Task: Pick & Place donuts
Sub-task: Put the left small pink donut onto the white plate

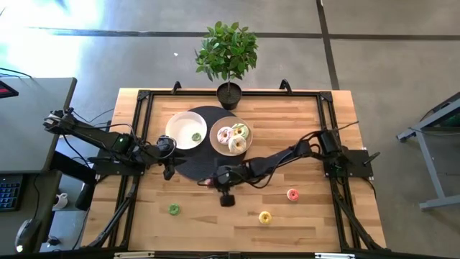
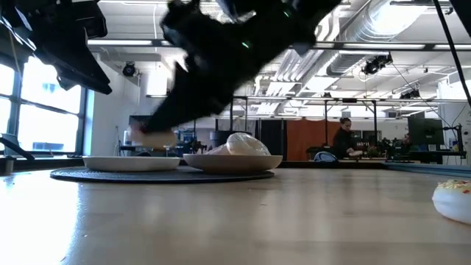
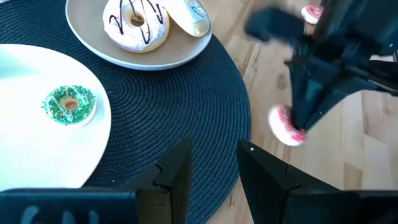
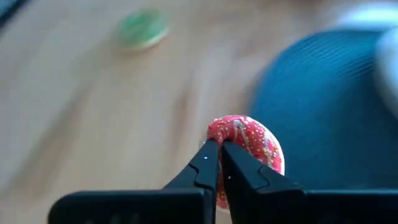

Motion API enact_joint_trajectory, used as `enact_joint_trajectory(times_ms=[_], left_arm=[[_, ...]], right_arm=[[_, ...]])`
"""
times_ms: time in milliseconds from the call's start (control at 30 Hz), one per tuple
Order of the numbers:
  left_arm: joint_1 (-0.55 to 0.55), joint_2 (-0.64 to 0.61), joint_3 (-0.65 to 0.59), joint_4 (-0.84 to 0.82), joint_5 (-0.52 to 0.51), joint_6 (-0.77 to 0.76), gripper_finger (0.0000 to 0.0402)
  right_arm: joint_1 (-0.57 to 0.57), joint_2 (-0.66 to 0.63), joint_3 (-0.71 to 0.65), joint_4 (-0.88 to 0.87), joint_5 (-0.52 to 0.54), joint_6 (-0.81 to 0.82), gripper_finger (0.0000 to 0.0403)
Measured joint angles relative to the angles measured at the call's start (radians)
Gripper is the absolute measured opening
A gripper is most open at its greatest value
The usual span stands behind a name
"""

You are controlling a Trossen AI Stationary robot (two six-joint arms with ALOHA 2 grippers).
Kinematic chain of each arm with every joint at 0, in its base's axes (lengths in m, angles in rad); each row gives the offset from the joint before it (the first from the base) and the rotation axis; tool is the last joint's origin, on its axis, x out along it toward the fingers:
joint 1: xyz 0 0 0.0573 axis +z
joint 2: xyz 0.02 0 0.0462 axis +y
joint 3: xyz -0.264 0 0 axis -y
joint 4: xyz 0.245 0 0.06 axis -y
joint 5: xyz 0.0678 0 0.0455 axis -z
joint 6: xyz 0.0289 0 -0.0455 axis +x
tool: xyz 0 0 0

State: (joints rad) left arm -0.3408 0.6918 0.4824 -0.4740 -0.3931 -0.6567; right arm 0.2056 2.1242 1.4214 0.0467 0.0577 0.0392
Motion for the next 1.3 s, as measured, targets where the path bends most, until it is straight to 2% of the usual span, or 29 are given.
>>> enact_joint_trajectory(times_ms=[100, 200, 267, 500, 600, 667, 800, 1000, 1067, 1200, 1300], left_arm=[[0.0, 0.0, 0.0, 0.001, -0.001, 0.0, 0.0126], [0.0, 0.0, 0.0, 0.004, -0.006, 0.0, 0.0126], [0.0, 0.0, 0.0, 0.004, -0.006, 0.0, 0.0126], [0.0, 0.0, 0.0, 0.005, -0.014, 0.006, 0.0126], [0.0, 0.0, 0.0, 0.009, -0.017, 0.023, 0.0126], [0.0, 0.0, 0.0, 0.01, -0.018, 0.024, 0.0126], [0.0, 0.0, 0.0, 0.01, -0.018, 0.024, 0.0126], [0.0, 0.0, 0.0, 0.009, -0.018, 0.024, 0.0126], [0.0, 0.0, 0.0, 0.009, -0.018, 0.024, 0.0126], [0.0, 0.0, 0.0, 0.009, -0.018, 0.024, 0.0126], [0.0, 0.0, 0.0, 0.009, -0.019, 0.024, 0.0126]], right_arm=[[-0.025, 0.0, 0.051, 0.031, 0.187, -0.08, 0.0013], [-0.079, -0.001, 0.07, 0.141, 0.279, -0.12, 0.0006], [-0.132, -0.002, 0.07, 0.215, 0.264, -0.103, 0.0005], [-0.338, 0.039, 0.071, 0.303, 0.096, 0.11, 0.0007], [-0.38, 0.102, 0.071, 0.382, -0.01, 0.145, 0.0004], [-0.384, 0.143, 0.07, 0.438, -0.037, 0.164, 0.0005], [-0.383, 0.187, 0.07, 0.477, -0.019, 0.184, 0.0009], [-0.386, 0.189, 0.07, 0.437, 0.121, 0.046, 0.0009], [-0.391, 0.189, 0.07, 0.44, 0.111, 0.035, 0.0011], [-0.398, 0.189, 0.07, 0.44, 0.019, 0.054, 0.0028], [-0.4, 0.189, 0.07, 0.439, 0.013, 0.042, 0.005]])
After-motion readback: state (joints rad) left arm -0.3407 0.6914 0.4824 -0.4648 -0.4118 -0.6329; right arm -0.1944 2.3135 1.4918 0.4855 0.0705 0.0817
